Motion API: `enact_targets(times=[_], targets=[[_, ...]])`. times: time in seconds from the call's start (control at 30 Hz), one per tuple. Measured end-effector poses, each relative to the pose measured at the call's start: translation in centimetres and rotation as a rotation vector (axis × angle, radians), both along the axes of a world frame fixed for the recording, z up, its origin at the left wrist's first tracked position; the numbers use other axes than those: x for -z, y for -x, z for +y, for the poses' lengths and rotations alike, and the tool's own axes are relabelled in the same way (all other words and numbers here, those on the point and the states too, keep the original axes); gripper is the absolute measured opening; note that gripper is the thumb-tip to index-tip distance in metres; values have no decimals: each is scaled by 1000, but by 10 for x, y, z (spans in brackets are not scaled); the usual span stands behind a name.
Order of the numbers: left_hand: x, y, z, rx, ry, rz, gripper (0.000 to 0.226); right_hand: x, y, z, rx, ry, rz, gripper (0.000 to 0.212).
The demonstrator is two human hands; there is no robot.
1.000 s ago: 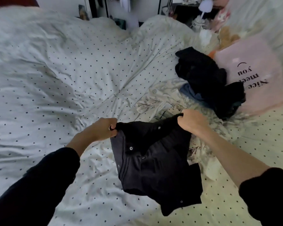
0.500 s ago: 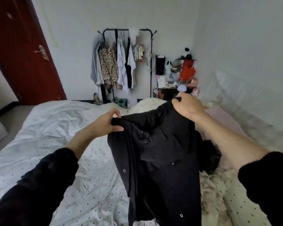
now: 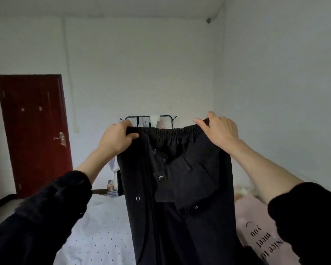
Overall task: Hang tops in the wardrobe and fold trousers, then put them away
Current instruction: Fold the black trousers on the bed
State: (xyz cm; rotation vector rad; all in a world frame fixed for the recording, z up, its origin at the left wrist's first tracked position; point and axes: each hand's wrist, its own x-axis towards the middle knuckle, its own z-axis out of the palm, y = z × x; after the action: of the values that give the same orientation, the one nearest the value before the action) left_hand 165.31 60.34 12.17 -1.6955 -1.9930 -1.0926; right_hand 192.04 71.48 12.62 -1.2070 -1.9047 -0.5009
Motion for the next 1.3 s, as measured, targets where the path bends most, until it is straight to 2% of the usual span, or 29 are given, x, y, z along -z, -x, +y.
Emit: enact_targets(times=[0.07,0.1,0.13,0.3,0.43,0.5,0.53,0.63,0.8,1.0,1.2,1.3], targets=[[-45,-2,-2,-10,-106,5,20,-43,0,-4,-31,-57,33,62],[-44,0,0,-8,-139,-34,18,-39,-1,-3,-72,-36,45,62],[-90,-3,-5,-14,-245,8,16,-81,-2,-9,-102,-110,65,62],[-123,14,-14,-39,-332,15,11,-95,2,-18,-312,-34,-20,75],[-133,25,-24,-77,-332,35,13,-99,13,-20,-419,-19,-109,45],[-126,31,-26,-108,-294,58,16,-99,17,-18,-405,-81,-154,25],[-122,34,-27,-123,-278,74,16,-99,18,-16,-379,-138,-181,22],[-113,42,-30,-142,-247,95,16,-99,22,-12,-306,-255,-282,31],[-112,55,-40,-192,-230,137,14,-98,37,-13,-177,-363,-370,31],[-161,60,-56,-274,-397,172,15,-151,63,-29,-81,-491,-199,19],[-223,49,-88,-310,-715,275,14,-217,72,-51,-89,-579,104,17],[-243,48,-103,-340,-801,333,15,-239,77,-62,-87,-663,173,12]])
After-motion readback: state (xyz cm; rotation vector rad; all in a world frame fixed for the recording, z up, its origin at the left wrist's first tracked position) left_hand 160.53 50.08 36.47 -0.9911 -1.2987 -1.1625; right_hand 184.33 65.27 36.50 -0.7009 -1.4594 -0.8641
